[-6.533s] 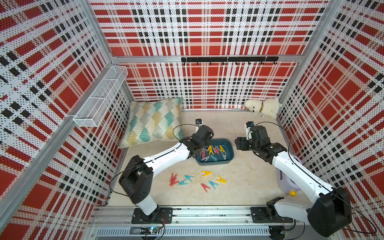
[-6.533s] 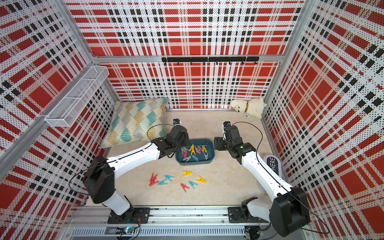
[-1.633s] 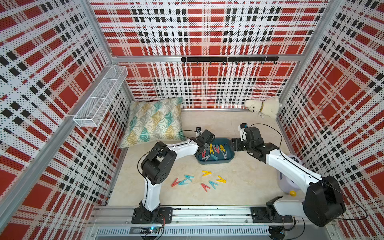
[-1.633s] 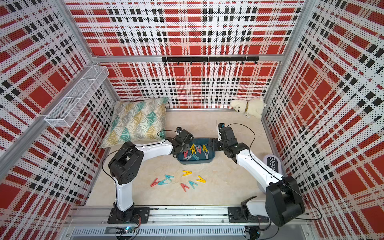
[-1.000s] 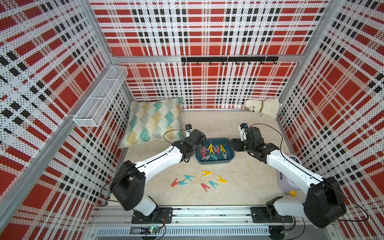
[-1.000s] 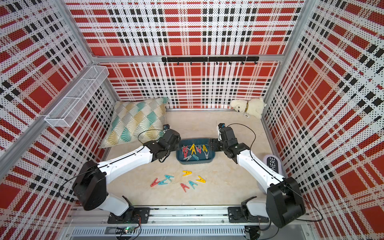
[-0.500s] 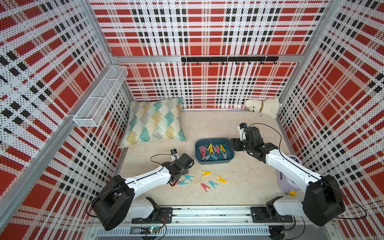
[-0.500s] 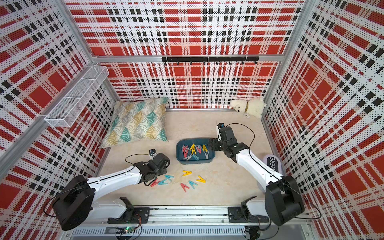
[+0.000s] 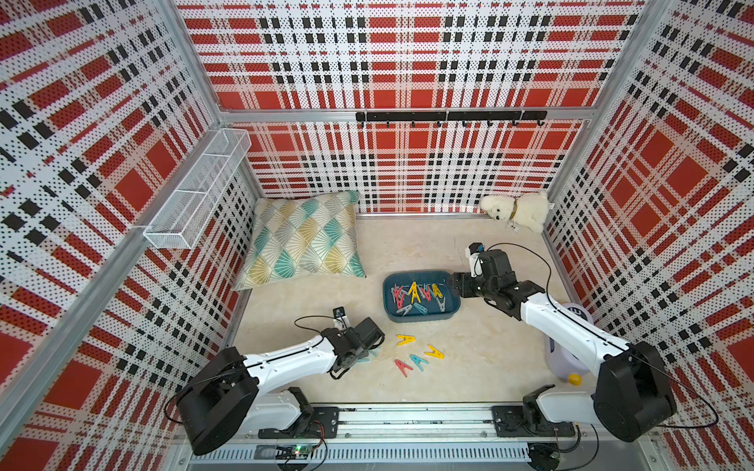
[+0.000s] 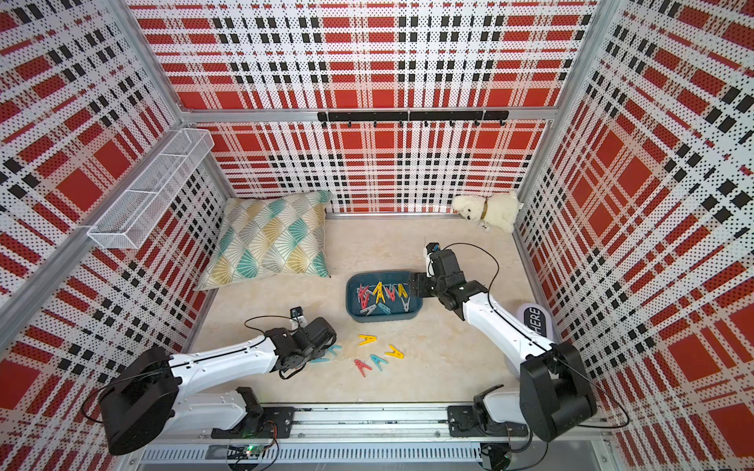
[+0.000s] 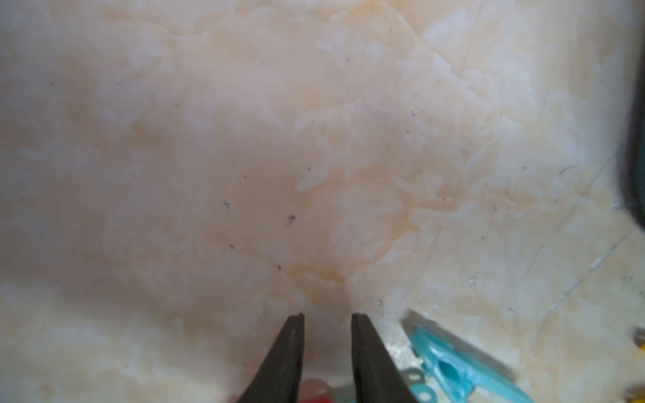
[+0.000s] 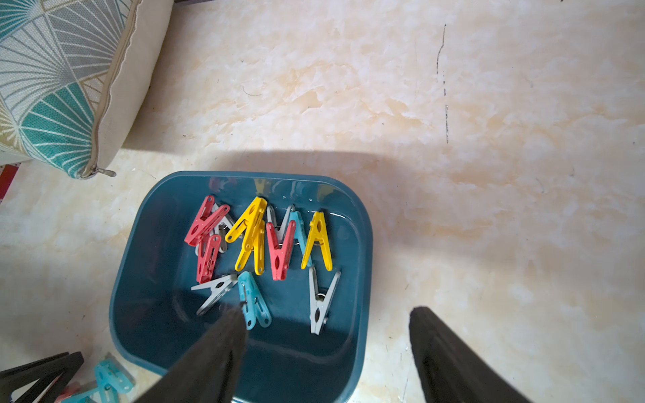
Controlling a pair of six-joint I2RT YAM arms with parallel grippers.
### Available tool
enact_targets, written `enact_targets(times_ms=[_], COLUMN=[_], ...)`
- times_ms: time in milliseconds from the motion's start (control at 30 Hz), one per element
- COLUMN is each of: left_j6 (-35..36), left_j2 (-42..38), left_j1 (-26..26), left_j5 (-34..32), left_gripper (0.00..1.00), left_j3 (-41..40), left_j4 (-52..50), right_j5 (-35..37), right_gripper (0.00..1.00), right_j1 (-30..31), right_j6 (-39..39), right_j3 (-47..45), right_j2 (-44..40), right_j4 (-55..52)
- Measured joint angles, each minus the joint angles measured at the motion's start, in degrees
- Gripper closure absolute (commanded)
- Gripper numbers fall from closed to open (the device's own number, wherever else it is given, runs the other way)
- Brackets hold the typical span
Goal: Put the clothespins into the storage box
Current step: Pick up the clothespin from the center of the board.
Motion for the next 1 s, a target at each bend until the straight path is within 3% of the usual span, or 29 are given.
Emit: enact_targets(times_ms=[733, 1000], left_j6=[-4.4, -4.4], left_j2=[0.9, 1.7], left_j1=[-3.2, -3.2], left_j5=[-0.7, -0.8], left_gripper=[0.68, 0.77], left_j3=[0.7, 0.6], left_j4=[-8.0, -7.7], right_j5=[-0.9, -0.8], right_gripper=[0.19, 0.19], right_j1=[0.5, 0.6], right_j6=[0.0, 0.0], right_j3=[-0.5, -0.5], right_j2=[0.0, -0.5], right_j4=[0.9, 0.9])
